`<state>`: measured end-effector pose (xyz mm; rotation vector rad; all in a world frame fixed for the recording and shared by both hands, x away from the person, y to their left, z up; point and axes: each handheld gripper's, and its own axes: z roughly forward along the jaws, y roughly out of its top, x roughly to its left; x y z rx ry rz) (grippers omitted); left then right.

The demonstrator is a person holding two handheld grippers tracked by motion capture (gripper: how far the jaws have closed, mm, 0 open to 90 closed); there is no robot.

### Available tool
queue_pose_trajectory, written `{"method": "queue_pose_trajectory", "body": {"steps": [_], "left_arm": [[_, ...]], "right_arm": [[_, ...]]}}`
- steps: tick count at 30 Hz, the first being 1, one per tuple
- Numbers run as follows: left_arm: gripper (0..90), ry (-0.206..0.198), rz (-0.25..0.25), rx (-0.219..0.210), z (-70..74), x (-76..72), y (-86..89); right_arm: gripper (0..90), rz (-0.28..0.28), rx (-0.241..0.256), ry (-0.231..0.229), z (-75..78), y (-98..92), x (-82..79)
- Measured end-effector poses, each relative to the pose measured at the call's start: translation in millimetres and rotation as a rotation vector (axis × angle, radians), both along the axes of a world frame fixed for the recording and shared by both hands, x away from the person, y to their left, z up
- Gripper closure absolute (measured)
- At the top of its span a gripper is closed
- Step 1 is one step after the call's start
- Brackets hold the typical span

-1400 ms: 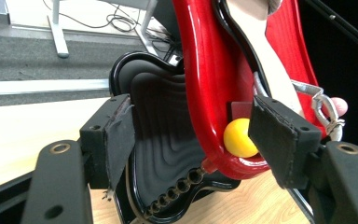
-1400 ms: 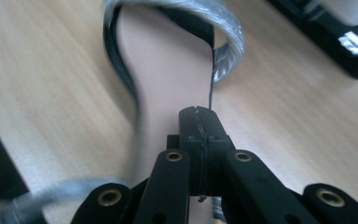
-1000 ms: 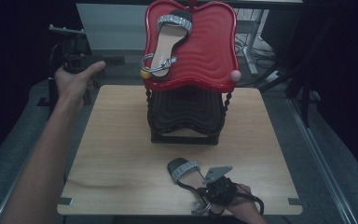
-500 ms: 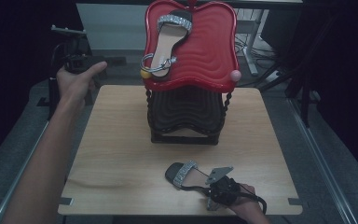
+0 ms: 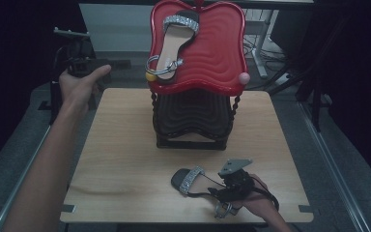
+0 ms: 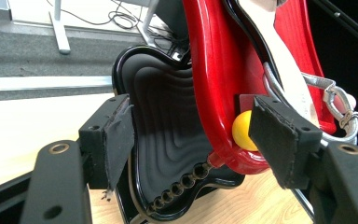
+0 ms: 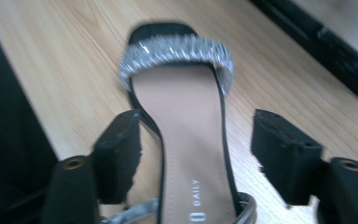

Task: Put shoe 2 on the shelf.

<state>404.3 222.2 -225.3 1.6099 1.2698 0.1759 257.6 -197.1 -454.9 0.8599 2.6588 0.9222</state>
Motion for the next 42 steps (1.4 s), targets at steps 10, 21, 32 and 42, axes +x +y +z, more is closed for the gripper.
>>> {"method": "queue_pose_trajectory", "body": {"steps": [10,21,32,42], "left_arm": [[30.5,0.006,-0.002,0.007,0.9,2.3,-3.6],[30.4,0.013,-0.006,0.005,-0.3,3.5,-6.4],[30.2,0.011,0.001,-0.004,-0.6,3.5,-0.9],[30.1,-0.008,0.010,-0.006,0.9,3.0,-3.4]], "right_arm": [[20.1,0.104,-0.347,0.110,-41.6,33.4,14.0],[42.7,0.105,-0.426,0.216,-45.7,42.0,32.2],[43.2,0.100,-0.265,0.210,-27.4,20.3,36.1],[43.2,0.027,-0.045,0.254,-4.9,-49.6,39.4]]}}
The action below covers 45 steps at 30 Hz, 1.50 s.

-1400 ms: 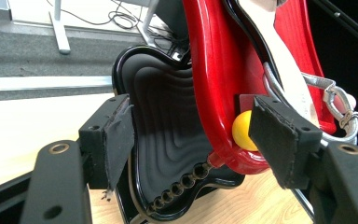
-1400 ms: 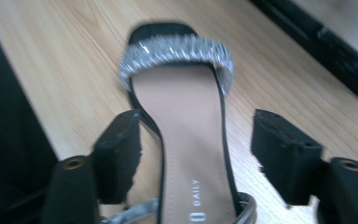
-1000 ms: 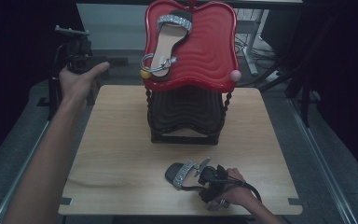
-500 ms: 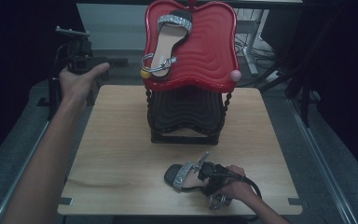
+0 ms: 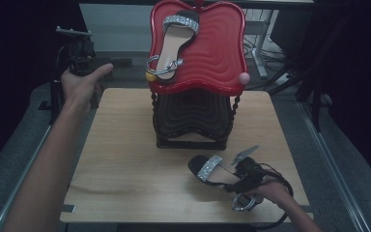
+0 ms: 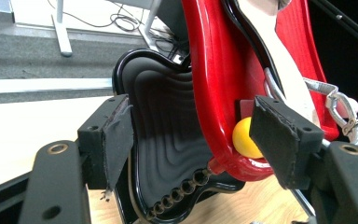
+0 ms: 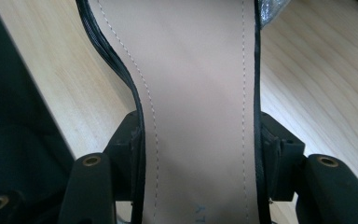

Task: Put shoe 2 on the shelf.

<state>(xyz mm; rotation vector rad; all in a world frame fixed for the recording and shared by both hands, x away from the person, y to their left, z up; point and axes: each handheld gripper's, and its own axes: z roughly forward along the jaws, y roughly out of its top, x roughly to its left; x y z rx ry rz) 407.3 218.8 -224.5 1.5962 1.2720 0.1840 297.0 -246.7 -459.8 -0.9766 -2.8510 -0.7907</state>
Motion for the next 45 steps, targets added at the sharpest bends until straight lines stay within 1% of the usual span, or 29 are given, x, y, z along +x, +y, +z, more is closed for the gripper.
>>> {"method": "queue_pose_trajectory", "body": {"steps": [1,2,3,4,5,7,9,13,14,16,19,22,25,27,28,29,32,33,34,36,40,42,43,45], "left_arm": [[30.1,0.000,-0.001,0.000,-0.1,0.1,-0.1],[30.1,0.000,-0.004,0.001,-0.3,0.3,-0.7],[30.0,0.005,-0.007,0.002,-0.5,0.4,-1.2],[30.0,0.003,-0.010,0.006,-0.8,0.6,-1.4],[30.0,0.003,-0.011,0.005,-1.0,0.5,-1.9],[29.8,0.005,-0.014,0.002,-1.5,0.6,-2.4],[29.8,0.004,-0.013,0.001,-1.5,0.8,-1.8],[29.7,0.008,-0.013,-0.004,-0.8,1.0,-0.2],[29.6,0.009,-0.014,-0.005,-0.7,1.3,0.1],[29.5,0.011,-0.010,-0.007,0.0,1.3,0.0],[29.6,0.007,-0.012,-0.002,0.5,1.4,-0.8],[29.6,0.008,-0.013,-0.001,0.7,1.1,-1.4],[29.5,0.010,-0.013,0.001,0.8,1.4,-1.6],[29.5,0.010,-0.013,-0.003,1.1,2.2,-1.3],[29.5,0.009,-0.014,-0.004,1.3,2.6,-1.2],[29.6,0.009,-0.015,-0.005,1.7,2.9,-1.4],[29.5,0.010,-0.017,-0.005,2.4,3.7,-1.5],[29.6,0.010,-0.017,-0.002,2.3,4.2,-0.7],[29.5,0.011,-0.017,-0.002,2.3,4.4,-0.4],[29.5,0.014,-0.015,-0.004,2.0,4.7,-0.1],[29.5,0.014,-0.016,0.000,1.6,5.4,0.7],[29.5,0.015,-0.017,-0.001,1.8,5.7,0.4],[29.6,0.017,-0.017,-0.003,1.8,6.0,0.1],[29.5,0.016,-0.017,-0.006,2.3,6.5,-0.3]], "right_arm": [[43.2,-0.028,0.018,-0.004,2.5,-10.3,0.3],[43.2,-0.042,0.028,-0.002,3.7,-15.7,0.8],[43.2,-0.067,0.050,0.004,6.5,-26.9,2.1],[43.2,-0.098,0.071,0.000,10.7,-40.6,3.6],[43.2,-0.120,0.086,0.002,13.5,-48.7,4.6],[43.2,-0.169,0.126,0.003,22.8,-72.1,8.2],[43.2,-0.204,0.153,-0.004,31.1,-90.3,12.0],[43.2,-0.265,0.190,-0.011,45.4,-117.1,18.9],[43.2,-0.284,0.206,-0.005,49.1,-124.3,21.3],[43.2,-0.304,0.218,0.001,53.6,-133.5,25.9],[43.2,-0.323,0.223,0.000,58.8,-140.9,31.8],[43.2,-0.336,0.257,0.006,66.5,-147.5,38.3],[43.2,-0.355,0.287,-0.001,79.5,-154.2,46.1],[43.2,-0.373,0.305,-0.010,91.6,-158.2,51.7],[43.2,-0.381,0.315,-0.016,100.5,-160.2,55.2],[43.2,-0.381,0.325,-0.015,105.8,-161.6,57.6],[43.1,-0.391,0.359,-0.022,129.6,-165.1,66.6],[43.2,-0.392,0.364,-0.023,135.2,-165.5,68.6],[43.2,-0.392,0.367,-0.036,144.3,-165.5,72.0],[43.1,-0.397,0.365,-0.050,158.9,-164.1,77.0],[43.1,-0.396,0.382,-0.067,183.8,-158.5,86.4],[43.2,-0.401,0.384,-0.075,198.9,-153.1,92.1],[43.2,-0.404,0.372,-0.082,206.0,-150.0,94.4],[43.2,-0.409,0.369,-0.089,219.1,-143.0,99.3]]}}
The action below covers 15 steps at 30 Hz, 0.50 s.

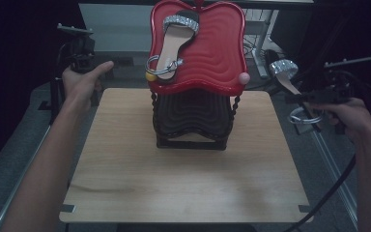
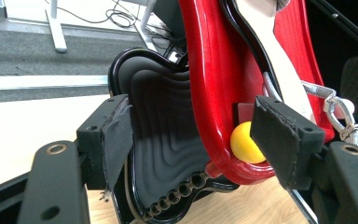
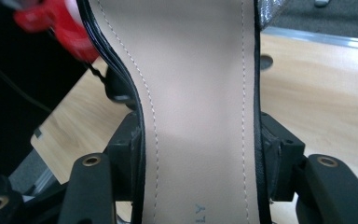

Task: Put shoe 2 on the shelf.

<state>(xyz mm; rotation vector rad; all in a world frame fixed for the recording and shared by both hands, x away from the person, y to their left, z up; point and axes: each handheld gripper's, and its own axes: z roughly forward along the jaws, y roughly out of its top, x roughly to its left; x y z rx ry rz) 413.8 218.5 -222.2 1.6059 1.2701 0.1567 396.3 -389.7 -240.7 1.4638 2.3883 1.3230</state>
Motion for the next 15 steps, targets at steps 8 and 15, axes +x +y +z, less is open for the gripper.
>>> {"method": "queue_pose_trajectory", "body": {"steps": [8,15], "left_arm": [[29.6,-0.003,-0.007,-0.008,3.3,0.9,-2.1],[29.5,-0.005,0.002,-0.006,6.6,0.1,1.7]], "right_arm": [[43.2,0.019,0.021,-0.031,53.0,31.6,18.6],[43.2,0.025,0.051,-0.040,79.2,59.7,36.6]]}}
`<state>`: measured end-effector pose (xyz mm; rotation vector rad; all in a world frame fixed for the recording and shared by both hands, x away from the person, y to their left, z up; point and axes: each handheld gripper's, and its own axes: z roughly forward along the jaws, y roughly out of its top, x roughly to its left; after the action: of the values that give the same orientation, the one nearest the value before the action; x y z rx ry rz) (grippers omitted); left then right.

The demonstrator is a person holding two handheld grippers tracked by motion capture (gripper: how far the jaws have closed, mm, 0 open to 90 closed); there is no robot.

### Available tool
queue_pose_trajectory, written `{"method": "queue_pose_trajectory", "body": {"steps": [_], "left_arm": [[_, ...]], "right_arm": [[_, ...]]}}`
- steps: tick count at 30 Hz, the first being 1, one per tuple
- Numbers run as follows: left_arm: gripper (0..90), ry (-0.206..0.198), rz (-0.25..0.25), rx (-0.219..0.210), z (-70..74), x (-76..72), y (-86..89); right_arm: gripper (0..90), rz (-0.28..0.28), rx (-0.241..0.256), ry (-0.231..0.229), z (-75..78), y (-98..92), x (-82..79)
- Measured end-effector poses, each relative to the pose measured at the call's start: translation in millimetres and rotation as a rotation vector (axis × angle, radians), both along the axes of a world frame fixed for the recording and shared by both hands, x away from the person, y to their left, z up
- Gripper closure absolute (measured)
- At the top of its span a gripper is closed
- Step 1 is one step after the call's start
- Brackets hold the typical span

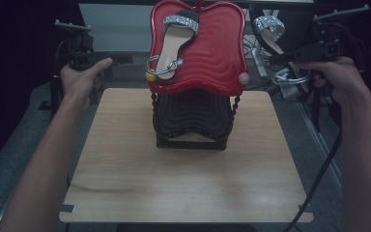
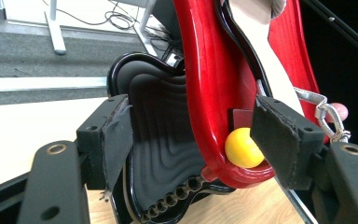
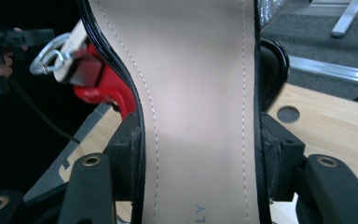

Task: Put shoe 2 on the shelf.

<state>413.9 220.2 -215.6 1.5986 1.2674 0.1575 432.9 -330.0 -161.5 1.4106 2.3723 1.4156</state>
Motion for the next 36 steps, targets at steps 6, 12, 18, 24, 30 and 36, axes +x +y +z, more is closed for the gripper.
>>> {"method": "queue_pose_trajectory", "body": {"steps": [6,12,18,24,30,36], "left_arm": [[29.5,0.003,-0.002,-0.002,0.6,0.5,-1.6],[29.5,0.005,-0.014,0.003,-0.6,2.5,-5.9],[29.5,0.006,-0.013,0.014,-0.4,3.5,-7.2],[29.7,0.004,-0.007,0.031,2.7,3.0,-6.2],[29.6,-0.001,-0.012,0.036,4.0,2.7,-6.9],[29.6,0.002,-0.014,0.038,2.5,3.5,-7.8]], "right_arm": [[43.2,0.013,0.015,-0.006,14.1,23.2,11.4],[43.2,0.015,0.012,-0.012,19.7,47.8,20.3],[43.2,0.035,0.011,-0.017,20.6,74.5,25.9],[43.2,0.038,0.020,-0.021,22.4,91.2,30.0],[43.1,0.007,0.007,-0.003,18.7,102.0,35.4],[43.1,-0.018,-0.005,-0.003,13.4,110.5,42.2]]}}
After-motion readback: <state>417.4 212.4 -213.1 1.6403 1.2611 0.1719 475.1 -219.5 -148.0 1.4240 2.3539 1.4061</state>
